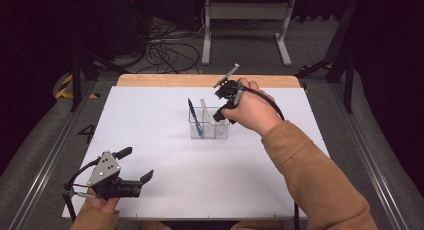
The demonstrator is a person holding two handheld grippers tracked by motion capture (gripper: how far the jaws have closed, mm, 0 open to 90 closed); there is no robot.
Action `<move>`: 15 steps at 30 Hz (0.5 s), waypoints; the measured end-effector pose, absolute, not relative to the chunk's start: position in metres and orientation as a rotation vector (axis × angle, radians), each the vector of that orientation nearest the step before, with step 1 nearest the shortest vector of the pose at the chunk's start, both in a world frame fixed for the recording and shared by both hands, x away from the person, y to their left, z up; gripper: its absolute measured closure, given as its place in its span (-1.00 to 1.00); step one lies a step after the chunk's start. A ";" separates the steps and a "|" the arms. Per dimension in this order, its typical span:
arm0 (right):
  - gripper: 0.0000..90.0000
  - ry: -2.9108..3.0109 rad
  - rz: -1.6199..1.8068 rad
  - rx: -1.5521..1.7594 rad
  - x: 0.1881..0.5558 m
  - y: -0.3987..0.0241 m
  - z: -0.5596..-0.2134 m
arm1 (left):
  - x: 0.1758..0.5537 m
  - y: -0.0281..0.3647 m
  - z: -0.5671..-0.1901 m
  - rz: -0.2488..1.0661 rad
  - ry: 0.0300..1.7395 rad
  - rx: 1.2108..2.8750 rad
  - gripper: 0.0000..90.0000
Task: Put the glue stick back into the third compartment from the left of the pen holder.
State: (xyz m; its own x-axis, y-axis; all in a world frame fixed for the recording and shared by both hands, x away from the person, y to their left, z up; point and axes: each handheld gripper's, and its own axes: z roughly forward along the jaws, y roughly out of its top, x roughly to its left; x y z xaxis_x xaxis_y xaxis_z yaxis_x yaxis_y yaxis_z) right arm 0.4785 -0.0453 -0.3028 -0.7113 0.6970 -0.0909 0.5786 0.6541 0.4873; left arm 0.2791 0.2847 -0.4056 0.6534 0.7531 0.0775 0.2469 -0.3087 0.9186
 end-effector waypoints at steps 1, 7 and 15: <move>-0.53 2.597 0.660 1.021 0.475 -0.047 -0.301 | 0.279 0.285 -0.406 0.629 0.795 1.861 -0.90; -0.48 2.545 0.829 0.995 0.460 -0.056 -0.292 | 0.277 0.285 -0.406 0.627 0.804 1.854 -0.90; -0.45 2.518 0.867 0.940 0.452 -0.065 -0.286 | 0.278 0.286 -0.406 0.629 0.804 1.857 -0.90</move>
State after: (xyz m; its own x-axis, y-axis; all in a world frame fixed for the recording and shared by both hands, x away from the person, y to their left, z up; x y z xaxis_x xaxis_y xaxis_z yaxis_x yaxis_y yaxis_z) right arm 0.4521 -0.0646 -0.2858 -0.7339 0.6747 -0.0790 0.4829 0.6000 0.6379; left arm 0.2778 0.2857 -0.4060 0.6467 0.7593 0.0720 0.2527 -0.3023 0.9191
